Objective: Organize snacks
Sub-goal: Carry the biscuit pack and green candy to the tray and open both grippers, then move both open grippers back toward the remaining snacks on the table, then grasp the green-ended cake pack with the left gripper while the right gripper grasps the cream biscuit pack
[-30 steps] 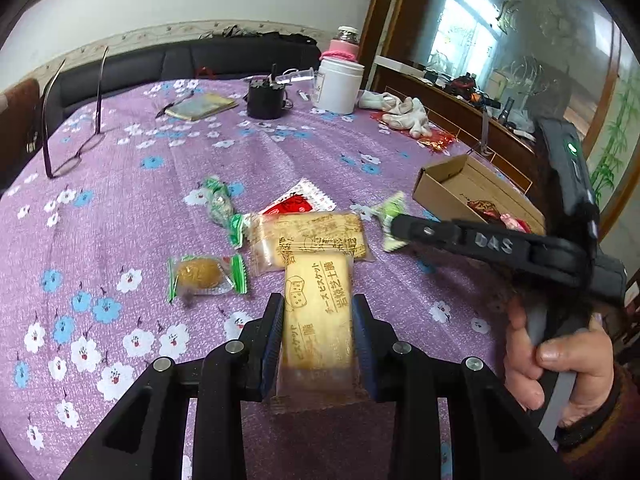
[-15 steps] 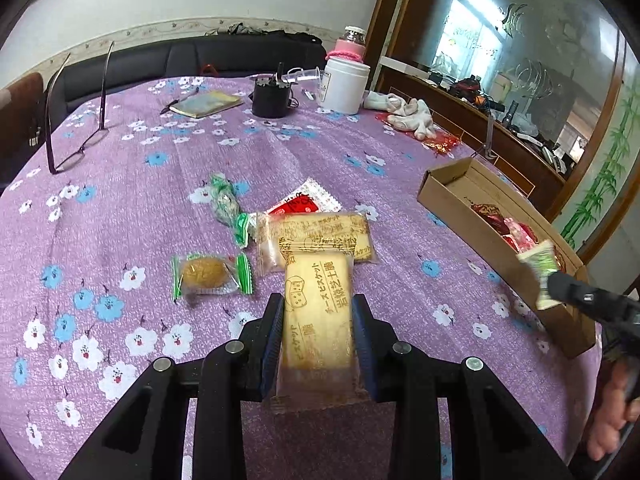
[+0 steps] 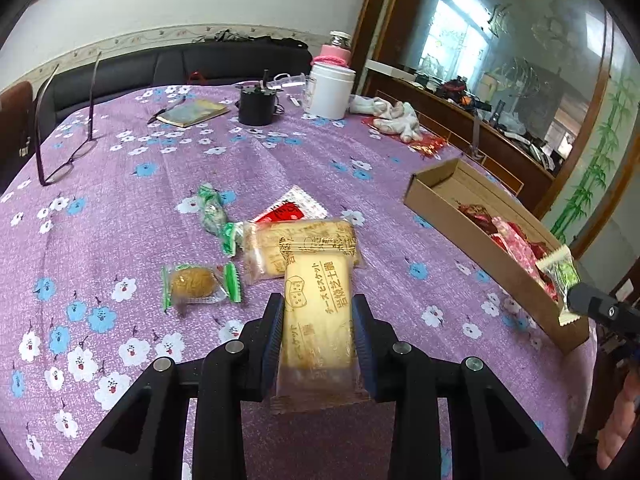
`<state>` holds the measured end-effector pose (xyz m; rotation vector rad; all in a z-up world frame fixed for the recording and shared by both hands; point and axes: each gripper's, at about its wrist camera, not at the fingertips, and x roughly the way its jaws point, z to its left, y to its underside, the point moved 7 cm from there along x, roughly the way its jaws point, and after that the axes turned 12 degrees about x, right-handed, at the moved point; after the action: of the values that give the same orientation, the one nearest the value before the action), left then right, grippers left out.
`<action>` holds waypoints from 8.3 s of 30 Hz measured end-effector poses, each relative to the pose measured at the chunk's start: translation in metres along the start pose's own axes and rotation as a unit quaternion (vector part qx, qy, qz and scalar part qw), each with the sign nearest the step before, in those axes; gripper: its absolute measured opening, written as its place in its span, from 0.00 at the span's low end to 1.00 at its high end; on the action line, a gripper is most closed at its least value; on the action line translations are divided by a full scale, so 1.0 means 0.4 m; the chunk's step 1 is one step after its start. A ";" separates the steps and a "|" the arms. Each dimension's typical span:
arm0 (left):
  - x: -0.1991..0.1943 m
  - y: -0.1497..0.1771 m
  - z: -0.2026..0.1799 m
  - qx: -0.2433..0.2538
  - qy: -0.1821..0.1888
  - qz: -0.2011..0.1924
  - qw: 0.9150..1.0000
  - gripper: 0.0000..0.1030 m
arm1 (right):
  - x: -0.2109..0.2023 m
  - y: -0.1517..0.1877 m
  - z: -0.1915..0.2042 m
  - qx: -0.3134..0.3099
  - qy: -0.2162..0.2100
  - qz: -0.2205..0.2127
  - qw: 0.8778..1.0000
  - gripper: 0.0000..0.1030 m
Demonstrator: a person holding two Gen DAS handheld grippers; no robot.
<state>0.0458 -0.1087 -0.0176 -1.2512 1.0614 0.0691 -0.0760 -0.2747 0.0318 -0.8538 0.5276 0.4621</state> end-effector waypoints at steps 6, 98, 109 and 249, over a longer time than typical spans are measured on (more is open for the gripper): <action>0.005 0.002 0.000 -0.005 0.008 0.007 1.000 0.34 | -0.008 0.004 0.062 -0.028 -0.004 -0.010 1.000 0.15; 0.040 -0.168 -0.425 0.157 0.017 -0.001 0.987 0.36 | -0.130 -0.139 -0.254 0.070 0.114 -0.082 0.988 0.30; -0.042 -0.114 -0.254 0.168 -0.102 -0.044 0.979 0.43 | -0.040 -0.053 -0.099 -0.003 0.095 -0.032 0.995 0.31; -0.002 -0.019 0.228 -0.032 -0.023 0.073 0.997 0.24 | 0.439 0.133 0.301 -0.263 -0.026 0.237 0.935 0.53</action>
<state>0.1054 -0.0394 -0.0178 -1.2214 1.1173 0.2446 0.0599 -0.1179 -0.0395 -1.2255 0.5714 1.1004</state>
